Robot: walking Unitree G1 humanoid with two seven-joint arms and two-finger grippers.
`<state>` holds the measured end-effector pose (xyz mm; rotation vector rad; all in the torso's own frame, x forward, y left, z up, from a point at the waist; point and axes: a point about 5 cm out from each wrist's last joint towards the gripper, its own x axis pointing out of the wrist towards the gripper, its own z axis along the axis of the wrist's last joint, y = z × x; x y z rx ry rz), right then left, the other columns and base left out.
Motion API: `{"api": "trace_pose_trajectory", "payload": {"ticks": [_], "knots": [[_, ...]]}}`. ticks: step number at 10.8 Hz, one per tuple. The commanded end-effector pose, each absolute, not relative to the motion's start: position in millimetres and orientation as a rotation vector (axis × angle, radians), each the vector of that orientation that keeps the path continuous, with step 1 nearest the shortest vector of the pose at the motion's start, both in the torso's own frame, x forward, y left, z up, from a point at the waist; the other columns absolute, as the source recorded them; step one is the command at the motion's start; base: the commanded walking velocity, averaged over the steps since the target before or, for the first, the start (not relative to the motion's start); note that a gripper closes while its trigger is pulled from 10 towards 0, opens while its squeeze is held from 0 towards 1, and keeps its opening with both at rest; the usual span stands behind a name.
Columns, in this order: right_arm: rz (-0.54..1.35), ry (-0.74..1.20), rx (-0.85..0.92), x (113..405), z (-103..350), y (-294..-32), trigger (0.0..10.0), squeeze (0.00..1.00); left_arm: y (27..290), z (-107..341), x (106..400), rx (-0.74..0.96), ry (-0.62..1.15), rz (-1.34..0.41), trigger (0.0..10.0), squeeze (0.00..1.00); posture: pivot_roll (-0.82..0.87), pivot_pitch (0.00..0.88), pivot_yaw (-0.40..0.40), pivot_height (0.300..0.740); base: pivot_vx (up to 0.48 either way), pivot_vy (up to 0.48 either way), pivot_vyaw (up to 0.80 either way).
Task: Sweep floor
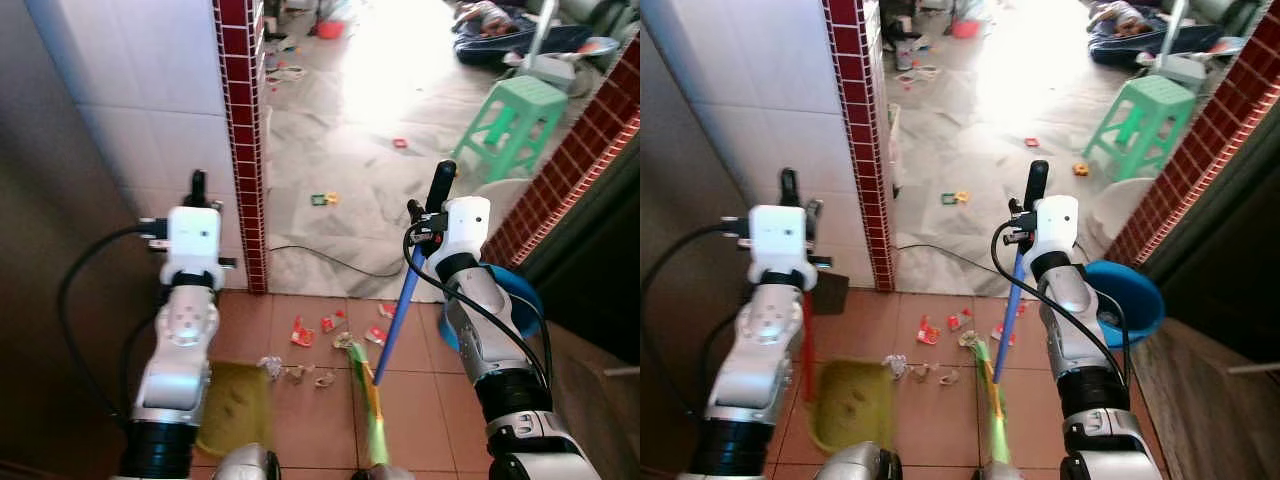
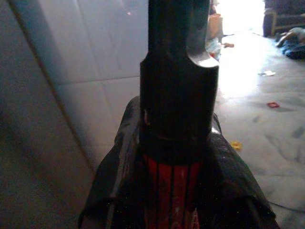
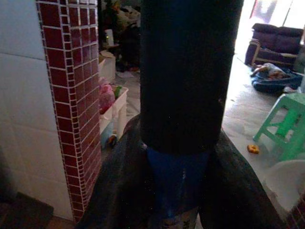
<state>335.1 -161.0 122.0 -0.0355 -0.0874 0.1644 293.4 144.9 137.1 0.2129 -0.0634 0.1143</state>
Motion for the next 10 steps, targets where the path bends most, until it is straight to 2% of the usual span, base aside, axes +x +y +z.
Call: {"api": "trace_pose_trajectory", "payload": {"ticks": [1, 3, 9, 10], "knots": [[0.152, -0.145, -0.043, 338.9, 135.7, -164.0, 10.0, 0.00, 139.1, 153.5, 297.2, 0.214, -0.154, 0.097, 10.0, 0.00, 0.04, 0.033, -0.034, 0.740, 0.000, 0.000, 0.00], [0.152, -0.142, -0.044, 338.6, 134.3, -163.1, 10.0, 0.00, 137.3, 154.5, 297.9, 0.207, -0.156, 0.085, 10.0, 0.00, 0.04, 0.033, -0.032, 0.740, 0.000, 0.000, 0.00], [0.133, -0.151, -0.043, 339.1, 135.3, -164.0, 10.0, 0.00, 132.7, 150.7, 297.0, 0.214, -0.116, 0.074, 10.0, 0.00, 0.04, 0.043, -0.021, 0.740, 0.000, 0.000, 0.68], [0.128, -0.152, -0.037, 339.6, 135.5, -163.0, 10.0, 0.00, 132.9, 150.1, 296.8, 0.214, -0.113, 0.073, 10.0, 0.00, 0.04, 0.043, -0.020, 0.740, 0.000, 0.000, 0.00]]}}
